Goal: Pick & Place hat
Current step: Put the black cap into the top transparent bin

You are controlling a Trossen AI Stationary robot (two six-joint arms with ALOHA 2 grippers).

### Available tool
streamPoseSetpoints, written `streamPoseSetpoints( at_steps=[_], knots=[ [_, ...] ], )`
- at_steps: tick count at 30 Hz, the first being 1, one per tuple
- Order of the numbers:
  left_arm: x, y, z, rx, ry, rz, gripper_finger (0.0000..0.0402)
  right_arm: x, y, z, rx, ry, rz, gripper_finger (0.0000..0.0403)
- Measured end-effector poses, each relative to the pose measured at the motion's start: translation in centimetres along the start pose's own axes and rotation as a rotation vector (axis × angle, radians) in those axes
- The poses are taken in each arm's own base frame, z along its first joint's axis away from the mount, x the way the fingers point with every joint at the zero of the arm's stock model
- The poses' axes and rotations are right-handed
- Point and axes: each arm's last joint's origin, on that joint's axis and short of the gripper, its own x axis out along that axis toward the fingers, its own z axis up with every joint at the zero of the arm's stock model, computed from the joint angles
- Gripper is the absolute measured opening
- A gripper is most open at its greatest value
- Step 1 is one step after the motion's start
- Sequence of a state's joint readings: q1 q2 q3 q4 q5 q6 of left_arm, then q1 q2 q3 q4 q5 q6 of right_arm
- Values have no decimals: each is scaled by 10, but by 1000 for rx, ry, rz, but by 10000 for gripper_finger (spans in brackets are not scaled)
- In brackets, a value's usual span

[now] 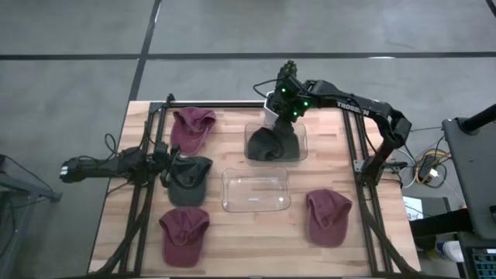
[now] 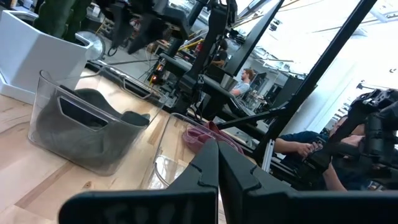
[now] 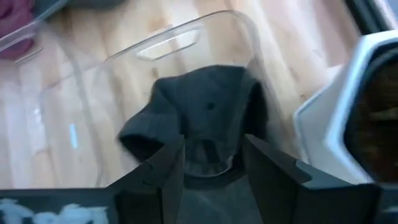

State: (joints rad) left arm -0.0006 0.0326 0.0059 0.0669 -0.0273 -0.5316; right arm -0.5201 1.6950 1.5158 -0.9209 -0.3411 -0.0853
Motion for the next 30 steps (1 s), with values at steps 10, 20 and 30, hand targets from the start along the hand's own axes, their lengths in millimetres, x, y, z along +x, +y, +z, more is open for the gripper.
streamPoseSetpoints(
  at_steps=[10, 20, 30],
  knots=[
    [0, 0, 0, 0, 0, 0, 0, -36, 84, -12, -240, -59, 108, 140],
    [0, 1, 7, -26, -125, 97, 0, -95, 105, -40, -351, -219, 118, 124],
    [-5, -12, 30, -17, -263, 29, 0, -145, 98, -103, -388, -664, 88, 121]
  ],
)
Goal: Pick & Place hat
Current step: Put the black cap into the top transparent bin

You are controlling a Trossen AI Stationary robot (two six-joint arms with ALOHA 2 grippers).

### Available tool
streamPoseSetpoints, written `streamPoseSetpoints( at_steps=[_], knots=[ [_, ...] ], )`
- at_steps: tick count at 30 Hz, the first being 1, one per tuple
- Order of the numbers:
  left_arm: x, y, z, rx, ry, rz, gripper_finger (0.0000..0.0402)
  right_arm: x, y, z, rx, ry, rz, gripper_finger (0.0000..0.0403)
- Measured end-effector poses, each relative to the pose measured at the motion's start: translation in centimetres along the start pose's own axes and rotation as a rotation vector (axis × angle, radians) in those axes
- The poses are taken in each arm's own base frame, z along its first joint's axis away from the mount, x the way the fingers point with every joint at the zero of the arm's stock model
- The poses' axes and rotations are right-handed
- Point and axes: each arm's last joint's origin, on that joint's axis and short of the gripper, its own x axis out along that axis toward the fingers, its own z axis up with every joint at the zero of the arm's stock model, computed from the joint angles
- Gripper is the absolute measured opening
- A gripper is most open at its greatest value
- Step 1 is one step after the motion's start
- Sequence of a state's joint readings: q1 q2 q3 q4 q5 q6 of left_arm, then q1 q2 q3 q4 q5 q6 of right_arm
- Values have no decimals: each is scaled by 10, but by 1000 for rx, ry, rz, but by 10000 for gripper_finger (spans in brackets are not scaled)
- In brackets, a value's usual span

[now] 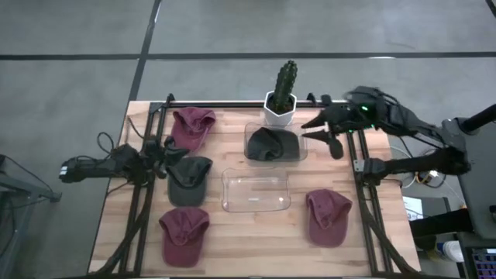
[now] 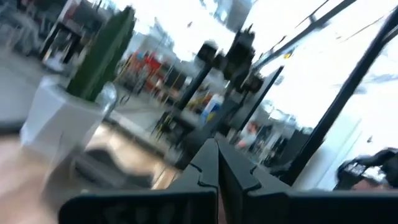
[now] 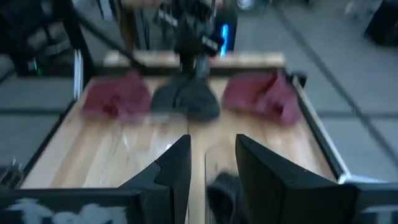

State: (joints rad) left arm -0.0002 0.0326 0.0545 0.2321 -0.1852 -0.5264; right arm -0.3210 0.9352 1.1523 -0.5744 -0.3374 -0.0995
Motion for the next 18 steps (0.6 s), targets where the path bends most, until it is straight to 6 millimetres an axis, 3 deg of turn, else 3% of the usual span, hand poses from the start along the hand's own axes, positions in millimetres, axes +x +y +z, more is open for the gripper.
streamPoseSetpoints(
  at_steps=[11, 18],
  knots=[
    [-1, -27, 42, 35, -93, -130, 0, -25, 16, -75, 90, -283, 1, 119],
    [19, -45, 61, 66, -2, -167, 0, -27, 20, -106, 56, -534, 15, 119]
  ],
)
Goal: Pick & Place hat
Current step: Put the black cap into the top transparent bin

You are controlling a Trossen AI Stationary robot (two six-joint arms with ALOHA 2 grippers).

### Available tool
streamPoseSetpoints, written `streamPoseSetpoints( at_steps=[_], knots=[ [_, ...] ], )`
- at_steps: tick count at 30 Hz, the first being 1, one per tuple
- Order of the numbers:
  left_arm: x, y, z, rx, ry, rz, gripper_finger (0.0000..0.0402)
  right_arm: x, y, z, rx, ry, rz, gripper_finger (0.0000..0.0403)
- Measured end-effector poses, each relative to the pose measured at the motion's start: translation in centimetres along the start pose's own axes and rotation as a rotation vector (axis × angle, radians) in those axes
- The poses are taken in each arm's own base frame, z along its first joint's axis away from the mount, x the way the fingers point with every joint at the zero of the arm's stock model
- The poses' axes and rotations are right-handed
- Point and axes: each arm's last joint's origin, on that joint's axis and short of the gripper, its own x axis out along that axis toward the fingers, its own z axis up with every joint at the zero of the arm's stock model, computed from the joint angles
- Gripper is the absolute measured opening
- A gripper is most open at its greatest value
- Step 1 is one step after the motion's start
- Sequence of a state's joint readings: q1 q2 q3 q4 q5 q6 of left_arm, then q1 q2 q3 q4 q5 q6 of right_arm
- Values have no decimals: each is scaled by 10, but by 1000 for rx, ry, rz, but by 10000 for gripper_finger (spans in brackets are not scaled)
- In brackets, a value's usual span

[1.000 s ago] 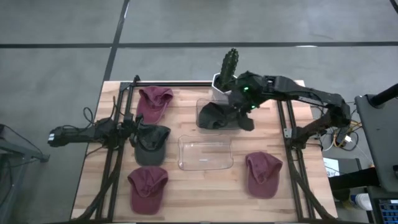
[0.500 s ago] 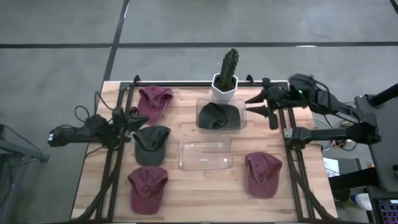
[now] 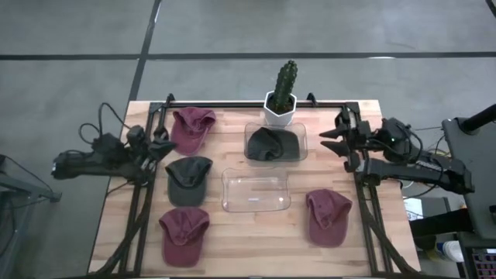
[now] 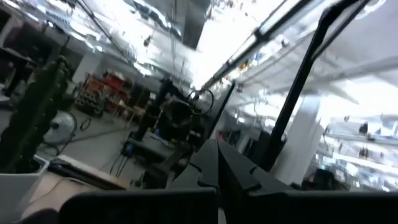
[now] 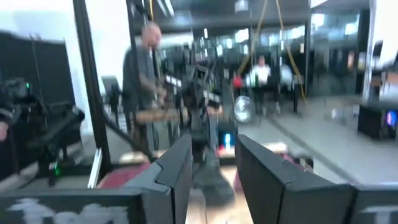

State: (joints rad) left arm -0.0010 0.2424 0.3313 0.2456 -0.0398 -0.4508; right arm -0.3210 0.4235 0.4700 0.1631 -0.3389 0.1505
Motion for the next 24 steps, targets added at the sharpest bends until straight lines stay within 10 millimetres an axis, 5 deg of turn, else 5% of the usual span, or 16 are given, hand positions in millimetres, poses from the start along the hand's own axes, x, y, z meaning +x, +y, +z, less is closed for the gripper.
streamPoseSetpoints(
  at_steps=[9, 16, 24],
  knots=[
    [43, -1, -6, -175, 510, 229, 0, -11, -1, -31, 53, -58, 10, 129],
    [37, 1, -19, -454, 955, 582, 0, -12, -1, -34, 49, -89, 16, 125],
    [28, -4, -28, -636, 1063, 617, 0, -12, 0, -30, 45, -99, 18, 116]
  ],
)
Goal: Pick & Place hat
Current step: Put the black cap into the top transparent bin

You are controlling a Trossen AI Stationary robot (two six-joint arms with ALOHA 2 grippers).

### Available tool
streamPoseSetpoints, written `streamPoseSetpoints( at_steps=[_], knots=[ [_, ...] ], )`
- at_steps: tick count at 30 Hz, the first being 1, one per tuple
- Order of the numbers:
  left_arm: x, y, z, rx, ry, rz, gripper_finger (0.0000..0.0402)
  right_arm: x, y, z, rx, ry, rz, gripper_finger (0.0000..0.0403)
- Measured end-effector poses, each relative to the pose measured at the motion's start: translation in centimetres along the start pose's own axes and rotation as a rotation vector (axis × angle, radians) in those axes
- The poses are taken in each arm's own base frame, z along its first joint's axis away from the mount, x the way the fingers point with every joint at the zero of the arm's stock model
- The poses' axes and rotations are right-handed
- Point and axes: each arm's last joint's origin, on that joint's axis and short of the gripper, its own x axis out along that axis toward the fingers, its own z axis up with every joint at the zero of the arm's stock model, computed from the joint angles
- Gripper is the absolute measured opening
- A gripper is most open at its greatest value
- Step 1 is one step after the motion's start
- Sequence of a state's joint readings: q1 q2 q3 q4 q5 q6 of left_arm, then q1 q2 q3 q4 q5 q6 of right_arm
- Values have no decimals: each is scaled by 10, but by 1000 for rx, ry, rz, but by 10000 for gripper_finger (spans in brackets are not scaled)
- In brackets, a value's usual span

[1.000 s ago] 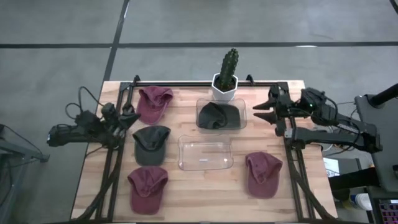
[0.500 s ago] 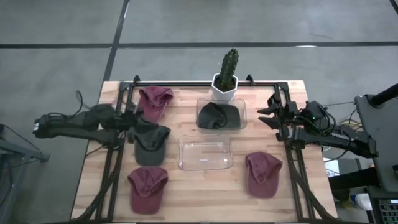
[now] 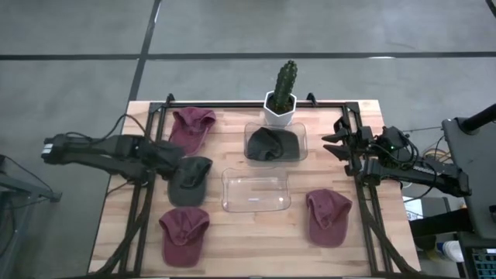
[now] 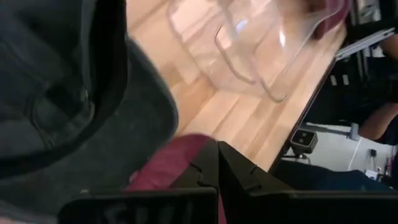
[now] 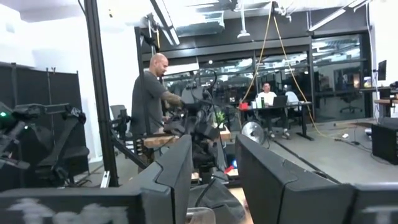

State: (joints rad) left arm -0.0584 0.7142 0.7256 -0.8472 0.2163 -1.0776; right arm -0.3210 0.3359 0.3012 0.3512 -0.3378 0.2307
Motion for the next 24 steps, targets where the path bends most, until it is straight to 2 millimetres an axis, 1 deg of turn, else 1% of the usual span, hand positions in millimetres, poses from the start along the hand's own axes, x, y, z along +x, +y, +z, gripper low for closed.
streamPoseSetpoints(
  at_steps=[3, 6, 9, 11, 14, 19, 24],
  knots=[
    [-1, 7, -7, -70, 52, 45, 0, 0, 0, 0, 1, 4, -1, 119],
    [-2, 16, -13, -202, 96, 157, 0, 0, 0, -1, 1, 5, -1, 123],
    [-4, 25, -17, -311, 102, 271, 0, 1, -1, -1, 3, 10, -2, 127],
    [-5, 29, -19, -350, 92, 315, 0, 1, -1, -2, 4, 13, -3, 129],
    [-5, 31, -19, -346, 79, 353, 0, 2, -1, -2, 5, 17, -4, 130],
    [-5, 32, -17, -294, 5, 384, 0, 2, -1, -2, 5, 17, -4, 123],
    [-5, 33, -16, -250, 3, 389, 0, 2, -1, -3, 5, 20, -5, 116]
  ],
)
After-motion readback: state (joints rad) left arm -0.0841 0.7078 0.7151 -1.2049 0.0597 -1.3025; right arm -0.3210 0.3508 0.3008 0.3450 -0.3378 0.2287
